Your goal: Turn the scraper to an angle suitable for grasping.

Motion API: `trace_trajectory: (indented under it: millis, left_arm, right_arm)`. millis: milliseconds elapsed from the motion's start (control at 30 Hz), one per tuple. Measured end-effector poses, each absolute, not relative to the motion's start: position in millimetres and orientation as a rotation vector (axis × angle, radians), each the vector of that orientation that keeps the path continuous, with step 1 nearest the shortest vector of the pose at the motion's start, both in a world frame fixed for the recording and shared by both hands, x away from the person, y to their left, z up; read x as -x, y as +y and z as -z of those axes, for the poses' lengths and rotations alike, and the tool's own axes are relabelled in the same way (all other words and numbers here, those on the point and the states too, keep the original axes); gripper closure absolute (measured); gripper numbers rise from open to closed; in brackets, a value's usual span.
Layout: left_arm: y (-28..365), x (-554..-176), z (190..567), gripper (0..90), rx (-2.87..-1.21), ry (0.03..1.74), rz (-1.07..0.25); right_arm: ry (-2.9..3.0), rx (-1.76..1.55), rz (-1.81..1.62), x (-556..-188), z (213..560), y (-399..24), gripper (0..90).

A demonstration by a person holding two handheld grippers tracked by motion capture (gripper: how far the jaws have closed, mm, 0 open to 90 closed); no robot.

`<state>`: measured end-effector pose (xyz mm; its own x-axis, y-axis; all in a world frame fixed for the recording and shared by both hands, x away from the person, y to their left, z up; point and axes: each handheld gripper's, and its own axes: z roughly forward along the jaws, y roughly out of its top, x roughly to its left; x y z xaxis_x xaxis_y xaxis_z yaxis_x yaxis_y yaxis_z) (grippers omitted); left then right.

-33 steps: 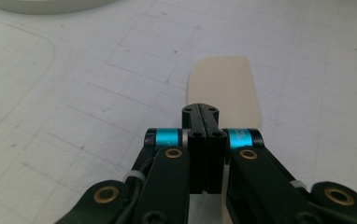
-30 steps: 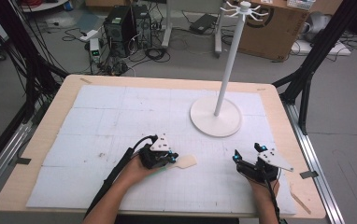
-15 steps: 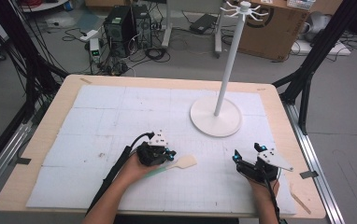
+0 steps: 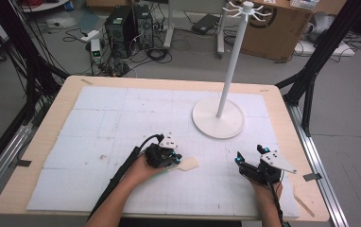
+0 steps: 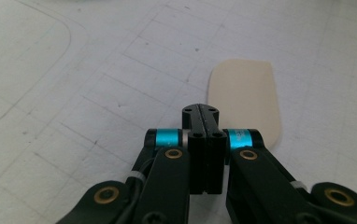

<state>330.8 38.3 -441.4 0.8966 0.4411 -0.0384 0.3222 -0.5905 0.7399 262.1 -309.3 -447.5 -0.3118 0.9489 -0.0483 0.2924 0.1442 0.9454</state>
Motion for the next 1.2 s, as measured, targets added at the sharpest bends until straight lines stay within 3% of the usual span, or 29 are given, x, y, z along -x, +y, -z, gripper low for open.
trace_trajectory:
  millis: [733,1000,1200]
  left_arm:
    - [26,-307,440,90.0,-2.308,0.269,-0.069]
    - [26,-303,437,90.0,-2.297,0.251,-0.109]
    - [44,-302,429,90.0,-2.193,0.329,-0.181]
  right_arm:
    - [1.722,-1.199,-1.184,-262,448,-309,19.1]
    - [1.722,-1.197,-1.187,-262,448,-309,19.1]
    - [1.718,-1.198,-1.19,-262,448,-309,19.0]
